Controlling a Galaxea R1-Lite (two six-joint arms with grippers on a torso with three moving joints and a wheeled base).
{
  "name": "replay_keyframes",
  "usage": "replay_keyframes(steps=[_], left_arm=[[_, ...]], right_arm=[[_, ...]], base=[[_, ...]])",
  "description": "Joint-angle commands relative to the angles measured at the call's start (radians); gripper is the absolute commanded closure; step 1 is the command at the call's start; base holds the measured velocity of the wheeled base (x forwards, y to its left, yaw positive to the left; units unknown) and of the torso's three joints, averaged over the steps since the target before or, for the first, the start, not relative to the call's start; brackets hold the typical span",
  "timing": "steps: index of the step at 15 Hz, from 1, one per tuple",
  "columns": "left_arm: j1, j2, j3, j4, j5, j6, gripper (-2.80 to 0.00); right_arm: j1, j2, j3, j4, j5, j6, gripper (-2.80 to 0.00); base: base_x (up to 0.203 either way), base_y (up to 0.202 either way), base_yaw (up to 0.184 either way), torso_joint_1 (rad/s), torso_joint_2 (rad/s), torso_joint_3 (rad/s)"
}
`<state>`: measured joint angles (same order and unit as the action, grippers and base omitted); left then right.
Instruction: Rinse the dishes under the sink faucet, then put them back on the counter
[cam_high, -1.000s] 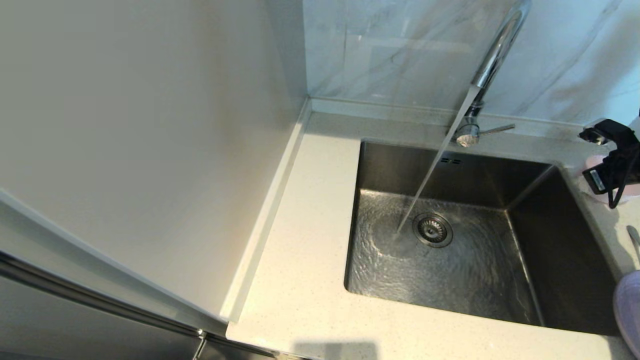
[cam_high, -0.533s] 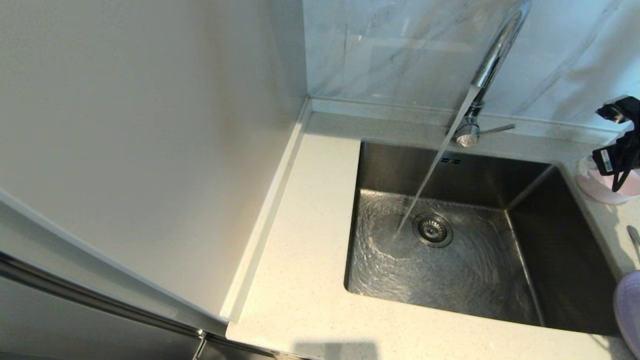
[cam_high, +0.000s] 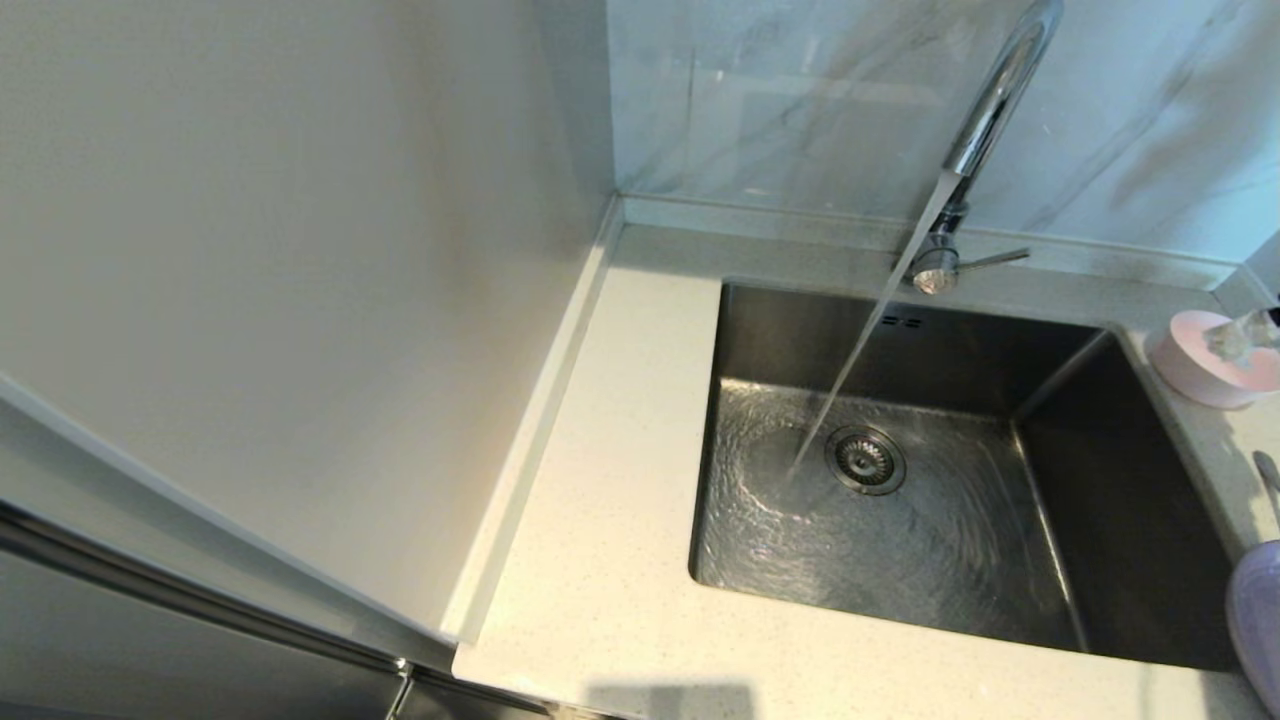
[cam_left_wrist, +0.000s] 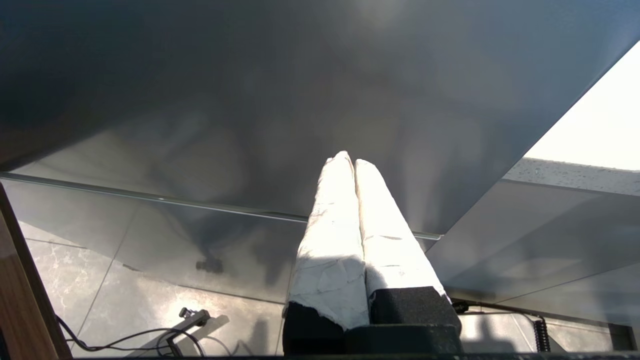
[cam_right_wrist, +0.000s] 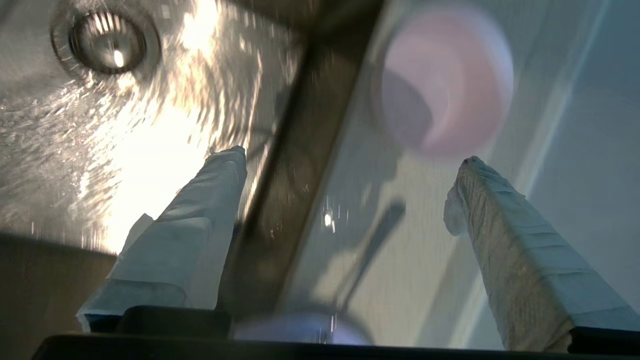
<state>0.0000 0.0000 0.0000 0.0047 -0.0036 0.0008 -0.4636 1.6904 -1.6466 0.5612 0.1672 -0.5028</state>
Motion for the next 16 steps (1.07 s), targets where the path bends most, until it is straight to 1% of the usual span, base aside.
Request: replay_keyframes(steps=[1, 3, 4, 6, 9, 10, 12, 13, 16], left_arm=[[0.000, 0.000, 0.000, 0.000, 0.001, -0.001, 0.00], [0.000, 0.000, 0.000, 0.000, 0.001, -0.001, 0.00], [0.000, 0.000, 0.000, 0.000, -0.001, -0.001, 0.00], [0.000, 0.000, 0.000, 0.000, 0.000, -0.001, 0.00], [0.000, 0.000, 0.000, 0.000, -0.001, -0.001, 0.00], [0.000, 0.000, 0.000, 0.000, 0.001, -0.001, 0.00], [0.000, 0.000, 0.000, 0.000, -0.001, -0.001, 0.00], [0.000, 0.000, 0.000, 0.000, 0.001, -0.001, 0.00], [0.000, 0.000, 0.000, 0.000, 0.001, -0.001, 0.00]], right_arm=[[-0.012, -0.133, 0.069, 0.133, -0.056, -0.016, -2.80], [-0.018, -0.154, 0.121, 0.180, -0.133, -0.012, -2.80], [-0.018, -0.156, 0.145, 0.188, -0.155, 0.006, -2.80], [-0.017, -0.146, 0.179, 0.196, -0.189, 0.092, -2.80], [-0.012, -0.071, 0.177, 0.193, -0.240, 0.231, -2.80], [-0.012, -0.040, 0.162, 0.192, -0.261, 0.292, -2.80], [-0.012, 0.007, 0.122, 0.192, -0.273, 0.419, -2.80], [-0.013, 0.028, 0.111, 0.191, -0.275, 0.436, -2.80], [-0.042, 0.085, 0.099, 0.191, -0.276, 0.437, -2.80]], base=[[0.000, 0.000, 0.000, 0.000, 0.00, 0.000], [0.000, 0.000, 0.000, 0.000, 0.00, 0.000], [0.000, 0.000, 0.000, 0.000, 0.00, 0.000], [0.000, 0.000, 0.000, 0.000, 0.00, 0.000], [0.000, 0.000, 0.000, 0.000, 0.00, 0.000], [0.000, 0.000, 0.000, 0.000, 0.00, 0.000], [0.000, 0.000, 0.000, 0.000, 0.00, 0.000], [0.000, 0.000, 0.000, 0.000, 0.00, 0.000], [0.000, 0.000, 0.000, 0.000, 0.00, 0.000]])
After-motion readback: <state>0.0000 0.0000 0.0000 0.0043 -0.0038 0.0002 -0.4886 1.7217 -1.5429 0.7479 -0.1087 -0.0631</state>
